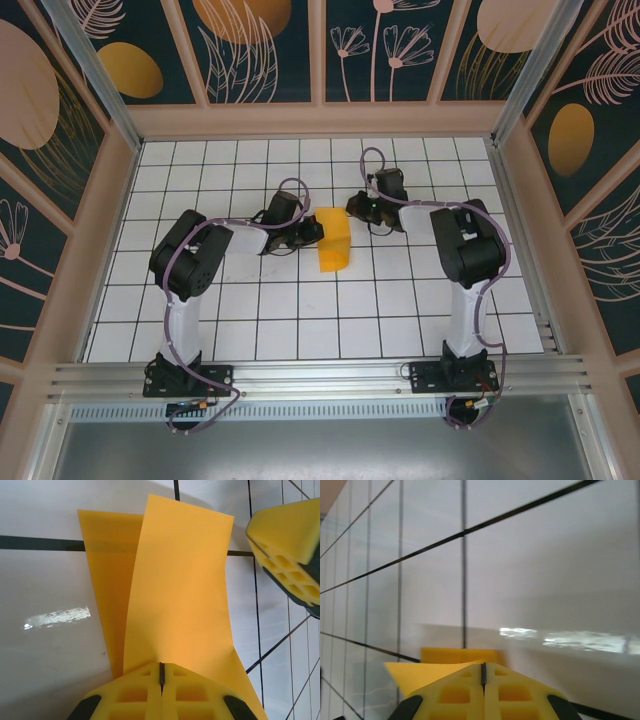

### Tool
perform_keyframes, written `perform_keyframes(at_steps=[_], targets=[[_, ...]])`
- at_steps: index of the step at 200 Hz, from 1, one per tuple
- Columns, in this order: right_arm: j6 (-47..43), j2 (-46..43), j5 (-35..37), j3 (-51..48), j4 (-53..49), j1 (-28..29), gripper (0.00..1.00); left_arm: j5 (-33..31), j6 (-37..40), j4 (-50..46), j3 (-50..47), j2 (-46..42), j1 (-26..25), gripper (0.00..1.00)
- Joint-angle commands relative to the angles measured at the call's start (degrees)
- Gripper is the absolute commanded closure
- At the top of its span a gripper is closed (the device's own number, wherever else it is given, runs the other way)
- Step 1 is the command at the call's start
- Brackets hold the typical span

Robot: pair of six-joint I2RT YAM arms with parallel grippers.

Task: Fold a paper plane with a square sheet of paper (pick it up from the middle)
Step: Fold the square sheet of paper in half at the center of the table.

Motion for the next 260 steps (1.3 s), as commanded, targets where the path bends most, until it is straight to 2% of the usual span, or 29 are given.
perform_keyframes(at_steps=[1,46,113,145,172,190,228,260], targets=[[-0.2,-2.5,-2.6,-0.5,3.7,1.6,0.94,-9.4,1.5,-13.7,-4.2,7.6,0.5,0.98],[0.2,2.7,-3.6,3.0,0.9,1.8,0.94,-9.3,1.4,-13.6,-4.3,7.7,0.5,0.98],[2.3,8.4,3.1,7.2,-3.3,-0.3,0.94,-9.2,1.4,-13.3,-4.8,7.8,0.4,0.98],[3.5,4.9,9.0,6.7,-3.3,-0.8,0.94,-9.4,1.5,-13.3,-4.9,7.6,0.4,0.98],[2.0,-1.6,10.4,3.8,-1.2,0.1,0.94,-9.5,1.5,-13.2,-4.9,7.4,0.3,0.98],[1.4,-5.8,7.7,0.1,-1.1,0.7,0.94,-9.7,1.5,-13.1,-4.9,7.3,0.3,0.98],[1.1,-9.6,-6.3,-7.3,-2.4,2.5,0.94,-9.7,1.5,-12.8,-4.9,7.3,0.3,0.98],[-1.3,-10.1,-7.6,-9.1,-7.1,3.8,0.94,-9.7,1.4,-12.7,-4.7,7.1,0.4,0.98]])
